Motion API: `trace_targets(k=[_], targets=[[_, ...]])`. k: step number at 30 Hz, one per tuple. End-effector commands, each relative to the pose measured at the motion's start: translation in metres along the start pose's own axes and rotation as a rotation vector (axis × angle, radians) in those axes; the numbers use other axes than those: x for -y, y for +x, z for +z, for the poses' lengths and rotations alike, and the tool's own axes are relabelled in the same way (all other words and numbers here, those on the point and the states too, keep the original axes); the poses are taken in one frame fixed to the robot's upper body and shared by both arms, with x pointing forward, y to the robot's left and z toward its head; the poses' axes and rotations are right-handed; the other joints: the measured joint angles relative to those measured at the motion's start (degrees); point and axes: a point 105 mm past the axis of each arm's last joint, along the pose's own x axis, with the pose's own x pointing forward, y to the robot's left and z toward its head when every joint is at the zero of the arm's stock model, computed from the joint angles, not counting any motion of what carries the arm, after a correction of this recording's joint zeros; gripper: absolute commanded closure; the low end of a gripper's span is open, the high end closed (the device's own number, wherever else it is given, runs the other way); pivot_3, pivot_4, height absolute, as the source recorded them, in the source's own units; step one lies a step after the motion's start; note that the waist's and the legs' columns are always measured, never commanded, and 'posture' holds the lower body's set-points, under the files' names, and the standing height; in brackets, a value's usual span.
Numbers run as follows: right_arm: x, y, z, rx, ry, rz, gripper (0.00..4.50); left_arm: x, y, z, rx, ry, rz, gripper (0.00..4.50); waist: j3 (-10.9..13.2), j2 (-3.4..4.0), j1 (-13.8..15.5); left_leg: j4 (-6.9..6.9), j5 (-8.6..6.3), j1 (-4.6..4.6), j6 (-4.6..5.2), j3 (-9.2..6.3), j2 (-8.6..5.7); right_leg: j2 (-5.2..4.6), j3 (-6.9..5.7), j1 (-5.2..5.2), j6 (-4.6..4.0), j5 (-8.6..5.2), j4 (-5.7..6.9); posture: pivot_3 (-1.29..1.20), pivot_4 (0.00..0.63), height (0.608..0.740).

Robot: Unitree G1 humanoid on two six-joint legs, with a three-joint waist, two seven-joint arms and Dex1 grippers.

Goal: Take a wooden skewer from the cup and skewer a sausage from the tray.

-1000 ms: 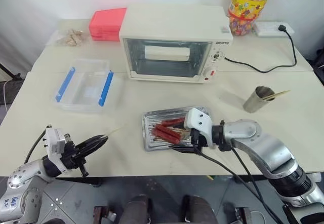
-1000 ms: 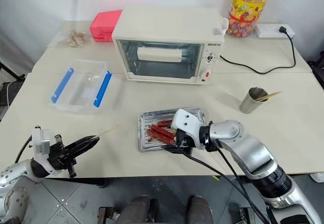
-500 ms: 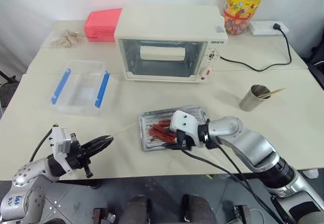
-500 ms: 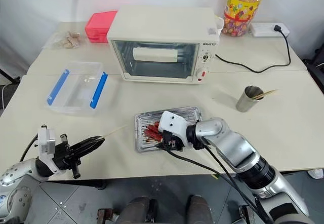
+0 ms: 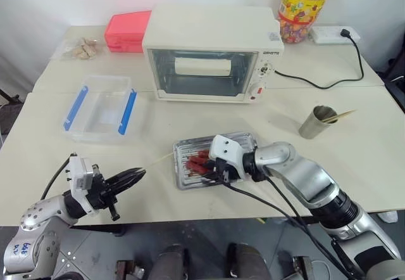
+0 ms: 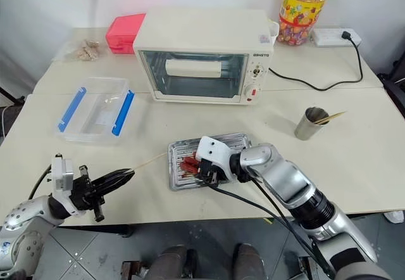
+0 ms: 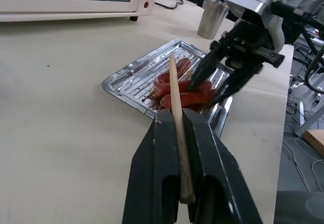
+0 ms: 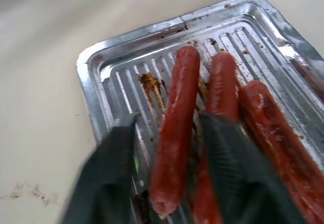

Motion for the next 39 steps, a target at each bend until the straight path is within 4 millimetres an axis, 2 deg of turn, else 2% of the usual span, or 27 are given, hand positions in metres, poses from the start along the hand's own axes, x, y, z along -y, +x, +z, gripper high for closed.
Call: trace_targets(k=[1,11,15,22,26,31,39], targets=[[-0.003,-0.001,0.006,0.010,-0.033,0.022,3.89,0.003,0.004,0.007,0.026,0.025,-0.022,4.50,0.00,0.00,0.00,0.00,0.00,0.00,0.00,0.00,0.00,0.00,0.00,0.00,0.00,0.00,0.00,0.00,0.150,0.740],[0.002,-0.009,0.016,0.039,-0.108,0.042,3.89,-0.001,0.008,0.009,0.031,0.035,-0.038,4.50,0.00,0.00,0.00,-0.01,0.00,-0.01,0.00,0.00,0.00,0.00,0.00,-0.02,0.00,0.00,0.01,0.00,0.150,0.740],[-0.003,-0.039,0.024,0.119,-0.192,0.102,3.89,0.002,0.013,0.013,0.016,0.052,-0.099,4.50,0.01,-0.01,0.19,0.00,0.00,-0.02,0.00,0.00,-0.03,-0.01,-0.01,-0.01,0.00,0.00,-0.01,0.00,0.150,0.740],[-0.006,-0.088,0.010,0.091,-0.254,0.131,3.89,0.014,0.021,0.013,-0.081,0.091,-0.305,4.50,0.04,-0.04,0.14,-0.04,-0.02,-0.03,0.04,-0.01,-0.02,-0.01,-0.05,0.03,0.00,0.00,-0.11,0.00,0.150,0.740],[0.001,-0.111,0.003,0.058,-0.306,0.100,3.89,0.021,0.035,0.008,-0.130,0.100,-0.420,4.50,0.04,-0.05,0.17,-0.04,-0.02,-0.03,0.04,0.05,-0.01,-0.01,-0.04,0.03,0.00,0.00,-0.15,0.00,0.150,0.740],[0.001,-0.118,0.004,0.036,-0.318,0.101,3.89,0.021,0.048,0.005,-0.126,0.066,-0.459,4.50,0.05,-0.06,0.13,-0.05,-0.02,-0.01,0.04,0.08,0.01,0.00,-0.07,0.04,0.00,0.00,-0.15,0.00,0.150,0.740],[-0.002,-0.111,0.006,0.036,-0.329,0.105,3.89,0.020,0.057,0.005,-0.099,0.068,-0.483,4.50,0.06,-0.08,0.20,-0.03,-0.02,-0.02,0.04,0.08,0.00,-0.01,-0.06,0.04,0.00,0.00,-0.14,0.00,0.150,0.740]])
